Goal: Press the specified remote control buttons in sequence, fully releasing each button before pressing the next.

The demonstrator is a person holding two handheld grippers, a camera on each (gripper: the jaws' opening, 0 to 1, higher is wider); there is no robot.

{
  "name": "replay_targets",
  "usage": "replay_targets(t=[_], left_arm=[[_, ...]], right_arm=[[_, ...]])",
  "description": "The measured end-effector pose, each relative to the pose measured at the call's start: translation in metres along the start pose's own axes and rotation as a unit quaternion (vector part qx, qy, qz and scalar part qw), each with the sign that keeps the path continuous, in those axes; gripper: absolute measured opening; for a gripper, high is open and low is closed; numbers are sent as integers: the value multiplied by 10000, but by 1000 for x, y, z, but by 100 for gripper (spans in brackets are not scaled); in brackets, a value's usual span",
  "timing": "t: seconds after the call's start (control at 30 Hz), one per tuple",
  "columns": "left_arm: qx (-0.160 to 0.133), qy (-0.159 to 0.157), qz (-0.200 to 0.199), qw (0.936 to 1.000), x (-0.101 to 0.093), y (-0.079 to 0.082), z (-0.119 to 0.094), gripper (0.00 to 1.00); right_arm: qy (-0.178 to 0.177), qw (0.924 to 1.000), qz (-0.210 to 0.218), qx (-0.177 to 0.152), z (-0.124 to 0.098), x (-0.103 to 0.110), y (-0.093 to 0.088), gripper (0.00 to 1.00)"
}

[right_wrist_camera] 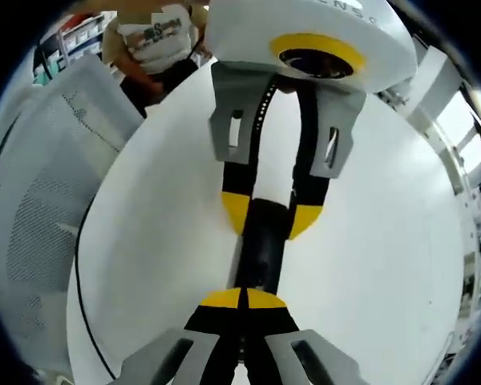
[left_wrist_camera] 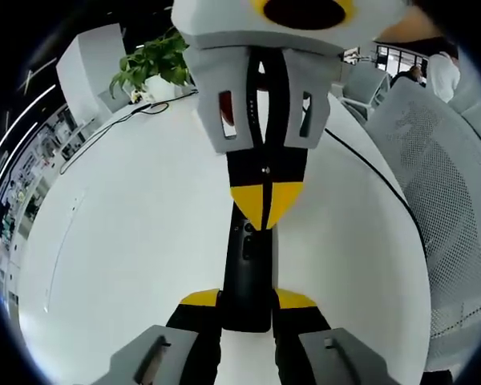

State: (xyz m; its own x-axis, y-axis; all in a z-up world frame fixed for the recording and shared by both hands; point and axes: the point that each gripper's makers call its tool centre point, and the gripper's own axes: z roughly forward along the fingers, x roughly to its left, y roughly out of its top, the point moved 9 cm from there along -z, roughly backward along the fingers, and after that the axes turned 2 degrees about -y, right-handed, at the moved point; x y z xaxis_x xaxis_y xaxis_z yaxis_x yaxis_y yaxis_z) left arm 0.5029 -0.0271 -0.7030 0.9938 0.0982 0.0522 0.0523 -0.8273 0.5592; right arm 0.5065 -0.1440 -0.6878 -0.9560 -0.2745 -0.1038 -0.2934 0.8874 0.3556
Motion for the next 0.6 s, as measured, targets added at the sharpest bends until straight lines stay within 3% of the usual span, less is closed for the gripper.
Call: replay_targets(t=[0.13, 0.3, 0.6], left_arm=[[-5, -3, -22, 10000, 0, 0, 0, 23], [-35, 11, -27, 10000, -1, -1, 0, 23], [-30, 4, -28, 10000, -1, -1, 0, 23]], right_arm=[[1, 9995, -253, 174, 2, 3, 3, 0], [70, 9999, -40, 88, 0, 0, 1, 0], [96, 9998, -47, 164, 2, -1, 3, 0]])
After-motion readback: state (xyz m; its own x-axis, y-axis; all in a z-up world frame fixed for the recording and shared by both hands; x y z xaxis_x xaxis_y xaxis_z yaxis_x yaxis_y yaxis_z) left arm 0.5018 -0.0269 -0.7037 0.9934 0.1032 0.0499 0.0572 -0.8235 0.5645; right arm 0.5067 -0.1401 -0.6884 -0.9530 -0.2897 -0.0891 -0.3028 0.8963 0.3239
